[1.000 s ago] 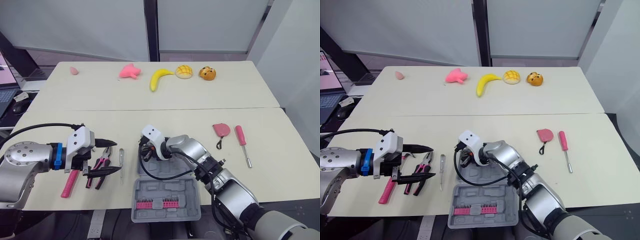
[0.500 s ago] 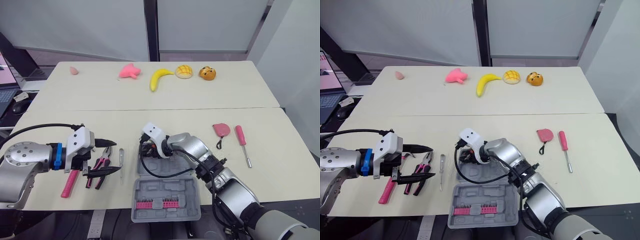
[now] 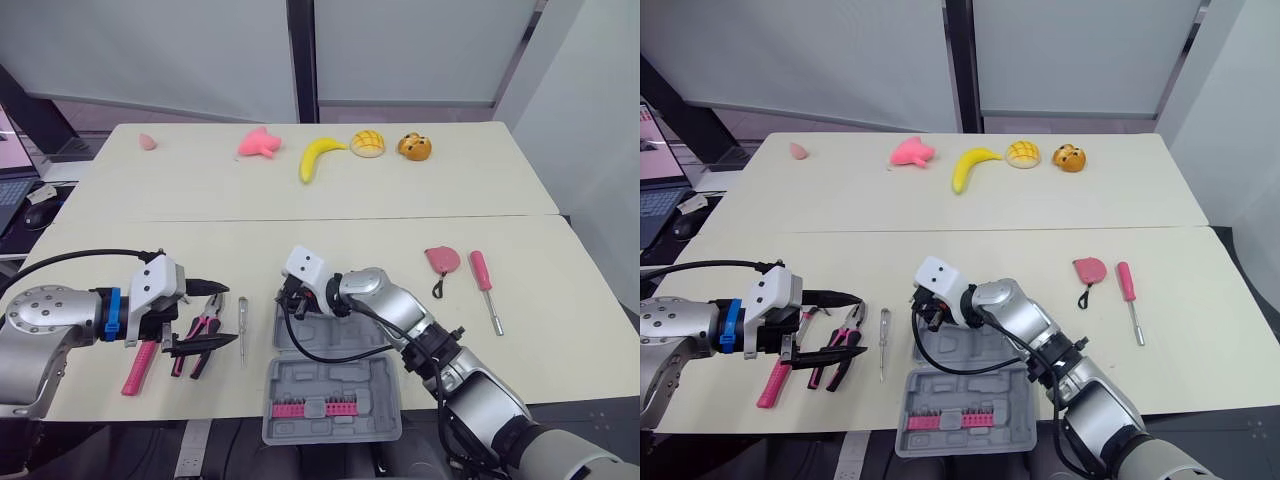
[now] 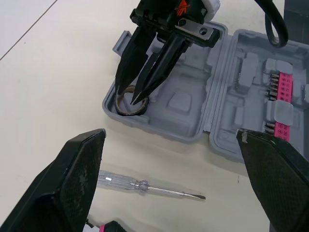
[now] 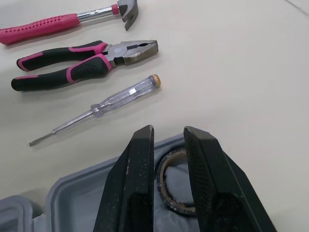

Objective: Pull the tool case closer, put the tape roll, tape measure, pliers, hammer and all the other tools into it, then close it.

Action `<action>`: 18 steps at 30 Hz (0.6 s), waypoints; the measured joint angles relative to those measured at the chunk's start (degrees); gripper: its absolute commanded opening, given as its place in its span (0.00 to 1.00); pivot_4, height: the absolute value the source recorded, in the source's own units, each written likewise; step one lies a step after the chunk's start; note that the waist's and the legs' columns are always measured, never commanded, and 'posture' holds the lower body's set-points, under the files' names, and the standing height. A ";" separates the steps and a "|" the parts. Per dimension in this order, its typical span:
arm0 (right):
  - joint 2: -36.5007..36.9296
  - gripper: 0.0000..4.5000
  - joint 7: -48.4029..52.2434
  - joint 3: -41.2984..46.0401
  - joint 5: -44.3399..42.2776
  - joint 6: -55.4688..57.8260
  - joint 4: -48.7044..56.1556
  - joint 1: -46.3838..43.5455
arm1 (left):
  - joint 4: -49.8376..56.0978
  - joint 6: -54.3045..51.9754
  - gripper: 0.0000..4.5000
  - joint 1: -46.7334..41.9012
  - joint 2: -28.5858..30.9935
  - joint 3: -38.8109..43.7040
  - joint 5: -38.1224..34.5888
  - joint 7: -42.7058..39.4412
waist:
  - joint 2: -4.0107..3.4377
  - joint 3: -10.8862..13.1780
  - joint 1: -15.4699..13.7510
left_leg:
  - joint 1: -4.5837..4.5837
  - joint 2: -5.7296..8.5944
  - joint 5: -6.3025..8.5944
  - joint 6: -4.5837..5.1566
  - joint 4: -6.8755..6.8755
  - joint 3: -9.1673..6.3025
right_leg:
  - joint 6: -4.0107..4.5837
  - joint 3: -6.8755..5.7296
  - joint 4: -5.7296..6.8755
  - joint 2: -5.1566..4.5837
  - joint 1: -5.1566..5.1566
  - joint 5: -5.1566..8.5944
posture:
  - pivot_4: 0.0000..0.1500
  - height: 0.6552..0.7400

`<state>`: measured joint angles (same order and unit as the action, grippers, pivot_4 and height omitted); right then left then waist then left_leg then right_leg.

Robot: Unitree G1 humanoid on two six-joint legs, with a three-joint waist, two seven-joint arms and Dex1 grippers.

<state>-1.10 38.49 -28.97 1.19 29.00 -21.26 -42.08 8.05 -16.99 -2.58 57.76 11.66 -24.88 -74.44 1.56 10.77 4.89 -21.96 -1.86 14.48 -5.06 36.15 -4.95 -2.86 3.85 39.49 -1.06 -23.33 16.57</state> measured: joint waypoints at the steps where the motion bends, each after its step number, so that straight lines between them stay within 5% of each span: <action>1: -0.01 0.23 -0.21 -0.06 0.48 -1.28 -0.94 0.00 | 0.00 0.00 1.00 0.00 0.05 0.00 0.01 0.01 | 0.00 0.00 0.00 | 0.00 0.00 0.00 0.00 0.00 0.00 | 0.00 0.00 0.00 0.00 0.00 0.00 | 1.00 0.83; 18: -1.56 0.23 -1.08 -0.34 5.60 -11.81 -13.14 -0.14 | 0.00 0.51 1.00 0.67 0.29 0.00 0.21 0.21 | 0.02 -0.01 0.07 | 0.13 0.00 0.00 0.00 0.00 0.02 | 0.00 0.04 0.15 0.01 0.02 0.00 | 1.00 0.83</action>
<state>-2.66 37.41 -29.30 6.80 17.19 -34.40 -42.22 8.04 -16.47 -1.90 58.05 11.66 -24.66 -74.22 1.58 10.76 4.96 -21.83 -1.86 14.48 -5.07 36.15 -4.94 -2.86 3.89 39.65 -1.05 -23.31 16.57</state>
